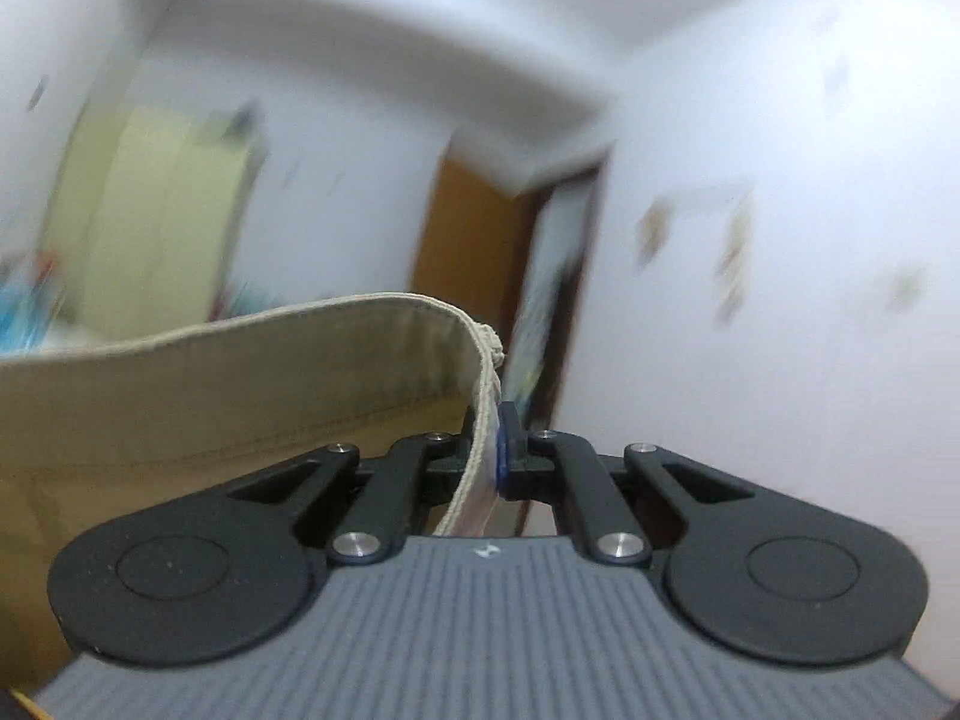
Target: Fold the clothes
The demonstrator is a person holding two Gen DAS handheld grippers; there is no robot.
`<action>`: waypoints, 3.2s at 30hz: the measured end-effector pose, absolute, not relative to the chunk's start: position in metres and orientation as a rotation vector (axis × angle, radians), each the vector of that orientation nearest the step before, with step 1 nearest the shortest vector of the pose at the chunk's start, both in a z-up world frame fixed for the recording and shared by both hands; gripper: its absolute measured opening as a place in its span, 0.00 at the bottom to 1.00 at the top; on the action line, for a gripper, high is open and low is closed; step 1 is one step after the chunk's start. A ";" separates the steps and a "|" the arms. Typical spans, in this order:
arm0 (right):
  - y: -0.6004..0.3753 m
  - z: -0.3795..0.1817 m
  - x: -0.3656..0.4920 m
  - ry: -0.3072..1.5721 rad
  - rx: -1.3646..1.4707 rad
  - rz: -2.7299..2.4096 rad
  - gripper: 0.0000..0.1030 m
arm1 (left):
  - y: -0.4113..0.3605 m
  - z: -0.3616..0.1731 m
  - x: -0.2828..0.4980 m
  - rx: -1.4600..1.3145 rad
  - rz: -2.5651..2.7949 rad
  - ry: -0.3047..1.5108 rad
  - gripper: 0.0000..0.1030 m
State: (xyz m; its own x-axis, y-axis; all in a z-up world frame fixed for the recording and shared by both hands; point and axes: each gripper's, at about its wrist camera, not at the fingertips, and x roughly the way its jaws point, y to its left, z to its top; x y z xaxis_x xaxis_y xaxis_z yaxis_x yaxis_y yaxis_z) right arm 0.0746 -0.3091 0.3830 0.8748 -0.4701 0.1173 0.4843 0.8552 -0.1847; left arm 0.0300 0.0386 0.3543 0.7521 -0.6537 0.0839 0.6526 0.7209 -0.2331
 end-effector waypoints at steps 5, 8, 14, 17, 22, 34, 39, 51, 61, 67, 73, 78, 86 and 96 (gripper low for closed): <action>-0.309 0.528 -0.033 -0.392 -0.124 -0.574 0.02 | 0.020 0.443 -0.039 -0.252 -0.810 -0.232 0.04; -0.298 0.577 -0.082 -0.507 -0.150 -0.622 0.02 | 0.015 0.468 -0.077 -0.240 -0.848 -0.305 0.04; -0.298 0.564 -0.088 -0.487 -0.168 -0.614 0.02 | 0.005 0.457 -0.103 -0.215 -0.845 -0.229 0.04; -0.304 0.530 -0.068 -0.431 -0.152 -0.564 0.02 | 0.005 0.433 -0.099 -0.230 -0.840 -0.115 0.04; -0.309 0.457 -0.025 -0.327 -0.138 -0.478 0.02 | 0.012 0.365 -0.083 -0.263 -0.811 0.077 0.04; -0.193 0.250 0.083 -0.054 -0.227 -0.052 0.02 | 0.135 0.110 -0.078 -0.529 -0.629 0.391 0.04; -0.069 0.160 0.133 0.125 -0.339 0.180 0.02 | 0.223 0.034 -0.094 -0.617 -0.413 0.517 0.04; 0.174 -0.001 0.213 0.499 -0.628 0.507 0.02 | 0.356 -0.063 -0.085 -0.863 -0.158 0.697 0.03; 0.220 -0.050 0.235 0.603 -0.978 0.557 0.09 | 0.386 -0.097 -0.072 -0.889 -0.118 0.756 0.06; 0.211 0.013 0.197 0.467 -1.101 0.629 0.67 | 0.404 -0.085 -0.079 -0.852 -0.082 0.691 0.18; 0.161 0.097 0.157 0.420 -0.807 0.689 0.73 | 0.398 -0.062 -0.086 -0.762 -0.155 0.617 0.29; 0.118 0.101 0.117 0.543 -0.447 0.937 0.69 | 0.374 -0.045 -0.065 -0.722 -0.369 0.628 0.47; 0.095 -0.008 0.086 0.694 -0.312 0.811 0.46 | 0.336 -0.053 0.010 -0.661 -0.437 0.831 0.47; 0.126 -0.064 0.132 0.762 -0.349 0.810 0.06 | 0.321 -0.069 0.033 -0.635 -0.366 0.864 0.08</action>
